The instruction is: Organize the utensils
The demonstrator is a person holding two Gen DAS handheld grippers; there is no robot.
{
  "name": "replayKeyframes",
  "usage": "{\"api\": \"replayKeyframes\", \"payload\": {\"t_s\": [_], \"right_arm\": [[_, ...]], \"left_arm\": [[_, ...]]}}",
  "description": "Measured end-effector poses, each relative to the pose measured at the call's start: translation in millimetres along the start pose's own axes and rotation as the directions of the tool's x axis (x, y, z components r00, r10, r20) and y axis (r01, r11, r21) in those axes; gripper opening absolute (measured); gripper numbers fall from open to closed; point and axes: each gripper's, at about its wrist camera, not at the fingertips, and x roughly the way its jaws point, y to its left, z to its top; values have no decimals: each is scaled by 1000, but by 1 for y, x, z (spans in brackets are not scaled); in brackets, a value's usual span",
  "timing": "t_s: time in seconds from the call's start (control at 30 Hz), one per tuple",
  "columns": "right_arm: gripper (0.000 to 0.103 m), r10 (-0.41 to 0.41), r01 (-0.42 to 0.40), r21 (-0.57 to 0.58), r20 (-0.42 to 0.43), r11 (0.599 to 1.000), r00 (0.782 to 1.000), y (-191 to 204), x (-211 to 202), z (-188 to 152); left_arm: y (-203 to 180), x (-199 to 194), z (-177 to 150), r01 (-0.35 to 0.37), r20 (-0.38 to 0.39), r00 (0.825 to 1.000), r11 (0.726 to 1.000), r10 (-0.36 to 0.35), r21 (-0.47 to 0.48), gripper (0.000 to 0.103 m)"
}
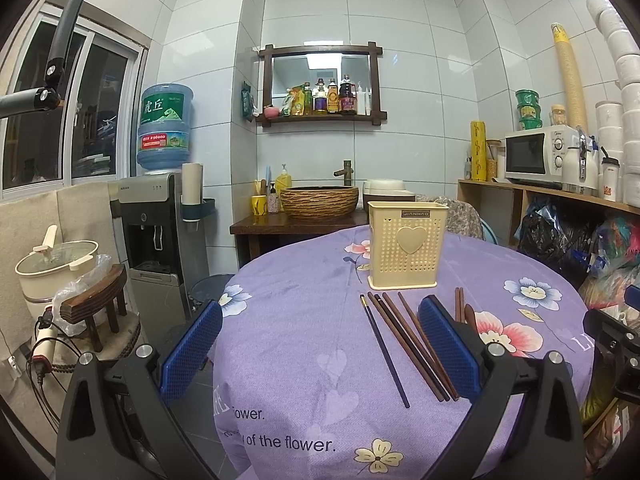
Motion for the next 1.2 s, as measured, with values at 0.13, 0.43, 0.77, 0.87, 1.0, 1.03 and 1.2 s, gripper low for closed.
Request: {"api": "replayKeyframes", "payload": {"t_s": [0.13, 0.43, 0.77, 0.87, 1.0, 1.03, 1.2], "right_arm": [[98, -1, 1, 0, 0, 1000, 1000, 0, 0, 0], [98, 0, 0, -1, 0, 1000, 1000, 0, 0, -1], [98, 10, -10, 1, -12, 1000, 1000, -1, 3, -2], [98, 28, -28, 12, -34, 1000, 999, -4, 11, -1], [98, 35, -34, 22, -69, 999, 997, -8, 29, 6], [98, 40, -38, 22, -87, 999, 995, -9, 36, 7], [98, 74, -76, -9, -157, 997, 985, -7, 75, 13]], "left_arm": [[0, 0, 0, 1, -2, 1000, 1000, -1, 0, 98], [1, -1, 0, -2, -4, 1000, 1000, 2, 2, 98], [4, 1, -2, -4, -18, 1000, 1000, 5, 6, 98], [7, 9, -2, 5, -51, 999, 1000, -5, -5, 98], [6, 24, -2, -9, -87, 996, 1000, 9, 8, 98], [6, 29, -2, -9, -95, 995, 1000, 10, 9, 98], [6, 64, 1, 30, -179, 983, 1000, -28, 8, 98]]}}
